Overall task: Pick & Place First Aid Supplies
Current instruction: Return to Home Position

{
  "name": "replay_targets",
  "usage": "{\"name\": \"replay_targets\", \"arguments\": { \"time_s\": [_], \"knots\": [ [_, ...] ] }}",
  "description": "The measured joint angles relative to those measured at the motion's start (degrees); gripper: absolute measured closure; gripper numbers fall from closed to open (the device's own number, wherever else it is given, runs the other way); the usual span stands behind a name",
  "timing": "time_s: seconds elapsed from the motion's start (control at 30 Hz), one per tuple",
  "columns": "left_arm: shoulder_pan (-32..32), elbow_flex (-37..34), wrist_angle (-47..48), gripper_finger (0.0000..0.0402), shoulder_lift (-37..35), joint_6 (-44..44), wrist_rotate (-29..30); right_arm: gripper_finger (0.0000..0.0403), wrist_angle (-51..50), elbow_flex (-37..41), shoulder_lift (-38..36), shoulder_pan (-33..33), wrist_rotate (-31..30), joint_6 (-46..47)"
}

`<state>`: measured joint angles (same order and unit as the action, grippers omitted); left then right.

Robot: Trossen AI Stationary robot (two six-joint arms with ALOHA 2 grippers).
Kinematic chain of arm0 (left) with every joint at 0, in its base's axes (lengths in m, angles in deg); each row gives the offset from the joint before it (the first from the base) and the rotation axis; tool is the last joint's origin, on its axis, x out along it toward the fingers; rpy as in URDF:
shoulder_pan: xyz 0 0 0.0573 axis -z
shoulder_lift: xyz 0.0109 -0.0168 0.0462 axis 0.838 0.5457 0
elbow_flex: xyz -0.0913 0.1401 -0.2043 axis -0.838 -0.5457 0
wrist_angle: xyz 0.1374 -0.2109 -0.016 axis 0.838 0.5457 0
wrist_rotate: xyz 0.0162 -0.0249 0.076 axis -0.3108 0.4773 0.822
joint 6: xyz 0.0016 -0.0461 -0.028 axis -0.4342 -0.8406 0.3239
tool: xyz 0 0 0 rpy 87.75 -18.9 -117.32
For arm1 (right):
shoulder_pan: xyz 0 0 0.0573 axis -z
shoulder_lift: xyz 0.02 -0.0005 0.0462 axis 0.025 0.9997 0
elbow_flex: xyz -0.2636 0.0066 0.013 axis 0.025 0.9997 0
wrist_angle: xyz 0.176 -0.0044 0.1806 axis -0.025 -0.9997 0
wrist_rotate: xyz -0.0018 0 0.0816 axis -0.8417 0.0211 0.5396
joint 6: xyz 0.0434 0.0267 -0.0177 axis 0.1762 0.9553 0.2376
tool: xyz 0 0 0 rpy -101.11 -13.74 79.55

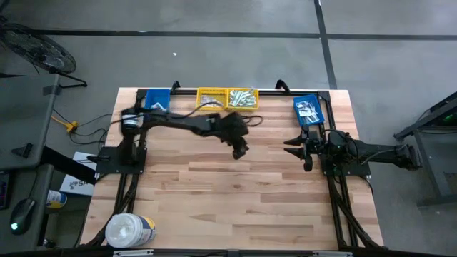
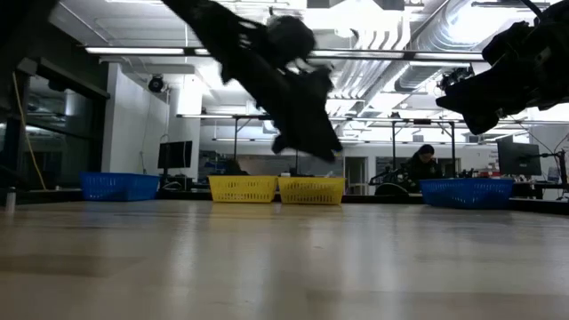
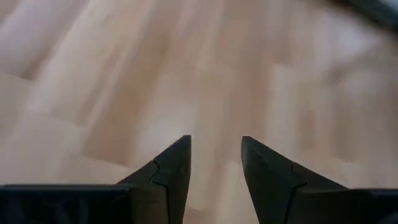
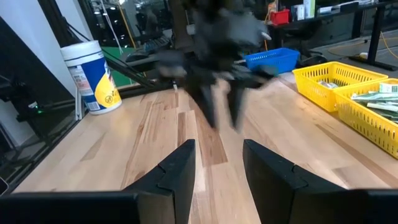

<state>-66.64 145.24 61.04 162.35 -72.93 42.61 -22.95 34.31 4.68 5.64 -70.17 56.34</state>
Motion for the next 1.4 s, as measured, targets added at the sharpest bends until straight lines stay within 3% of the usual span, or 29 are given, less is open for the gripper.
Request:
{"name": "replay_targets", "arguments": {
  "time_s": [0.13,0.37,0.8,1.1,1.4],
  "knots": [
    [1.39,-12.94,-10.33,0.0261,-11.54,-7.82,-2.27,0.0274,-0.03,0.01,-0.02,-0.01,-0.02,0.0],
    [5.22,-31.25,-21.05,0.0261,-30.06,-14.81,7.74,0.0274,-0.04,0.0,-0.02,0.0,-0.02,0.0],
    [5.25,-61.52,-42.72,0.0261,-49.85,-15.16,7.26,0.0274,-0.05,0.02,-0.02,-0.01,0.01,0.0],
    [5.25,-73.86,-54.42,0.0261,-56.42,-10.08,5.74,0.0274,-0.05,0.01,-0.02,0.01,-0.02,0.0],
    [5.23,-76.31,-55.78,0.0261,-60.31,-8.93,5.59,0.0274,-0.05,0.01,-0.02,-0.01,0.0,0.0]
  ]
}}
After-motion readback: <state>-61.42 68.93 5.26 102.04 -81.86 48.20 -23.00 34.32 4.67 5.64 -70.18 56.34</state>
